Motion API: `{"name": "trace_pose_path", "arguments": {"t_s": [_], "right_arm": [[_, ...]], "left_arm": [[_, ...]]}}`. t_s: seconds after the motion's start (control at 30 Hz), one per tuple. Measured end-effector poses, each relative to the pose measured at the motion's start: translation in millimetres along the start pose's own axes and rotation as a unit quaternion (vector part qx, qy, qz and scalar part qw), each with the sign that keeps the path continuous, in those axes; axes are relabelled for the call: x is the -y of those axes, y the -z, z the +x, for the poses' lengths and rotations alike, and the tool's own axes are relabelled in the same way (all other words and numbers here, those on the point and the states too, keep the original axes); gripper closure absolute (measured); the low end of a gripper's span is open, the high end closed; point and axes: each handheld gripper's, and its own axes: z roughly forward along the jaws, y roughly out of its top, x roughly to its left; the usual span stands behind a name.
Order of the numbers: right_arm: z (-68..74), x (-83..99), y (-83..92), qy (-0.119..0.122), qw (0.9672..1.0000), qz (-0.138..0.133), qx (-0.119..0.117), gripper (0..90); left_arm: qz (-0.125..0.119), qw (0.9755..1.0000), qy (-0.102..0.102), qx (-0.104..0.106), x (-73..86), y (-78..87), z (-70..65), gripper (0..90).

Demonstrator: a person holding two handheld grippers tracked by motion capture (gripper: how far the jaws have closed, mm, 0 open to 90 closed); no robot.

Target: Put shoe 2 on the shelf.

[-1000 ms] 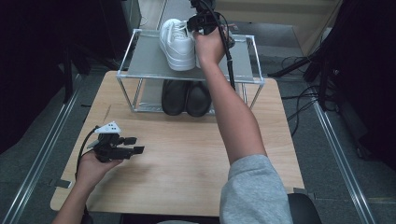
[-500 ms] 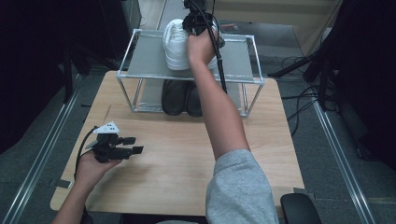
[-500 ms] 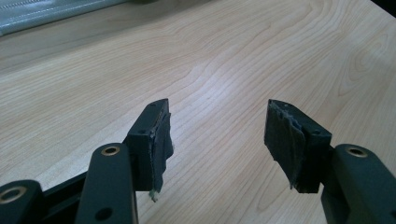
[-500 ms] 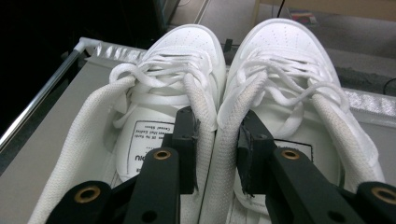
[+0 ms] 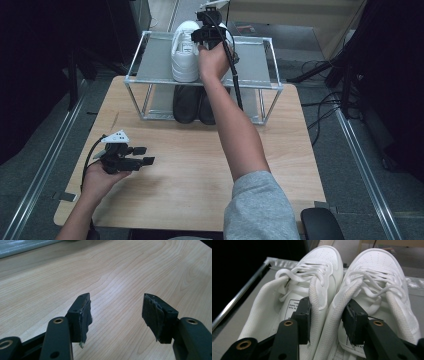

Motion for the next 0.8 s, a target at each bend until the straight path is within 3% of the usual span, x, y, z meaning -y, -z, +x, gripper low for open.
{"name": "trace_pose_path", "arguments": {"t_s": [0.07, 0.3, 0.6, 0.7, 0.8], "right_arm": [[-2.0, 3.3, 0.0, -0.005, 0.9999, -0.010, -0.009, 58.4], [-4.8, 1.8, 7.1, -0.002, 0.9997, -0.009, -0.024, 49.2], [-13.3, -1.2, 42.6, 0.030, 0.9973, -0.027, -0.061, 48.1], [-17.0, 4.2, 51.9, 0.050, 0.9946, -0.028, -0.087, 49.3], [-22.3, 12.8, 56.0, 0.063, 0.9929, -0.028, -0.096, 49.3]], "left_arm": [[0.000, 1.0000, 0.000, 0.000, -0.3, -0.3, 0.1, 40.5], [0.008, 0.9999, -0.007, -0.002, -0.7, -1.7, -0.5, 40.3], [0.013, 0.9999, -0.009, -0.005, -1.0, -2.9, -0.5, 40.0], [0.016, 0.9998, -0.011, -0.004, -1.3, -3.7, -0.8, 39.8], [0.018, 0.9998, -0.010, -0.004, -1.0, -4.2, -1.1, 39.6]]}}
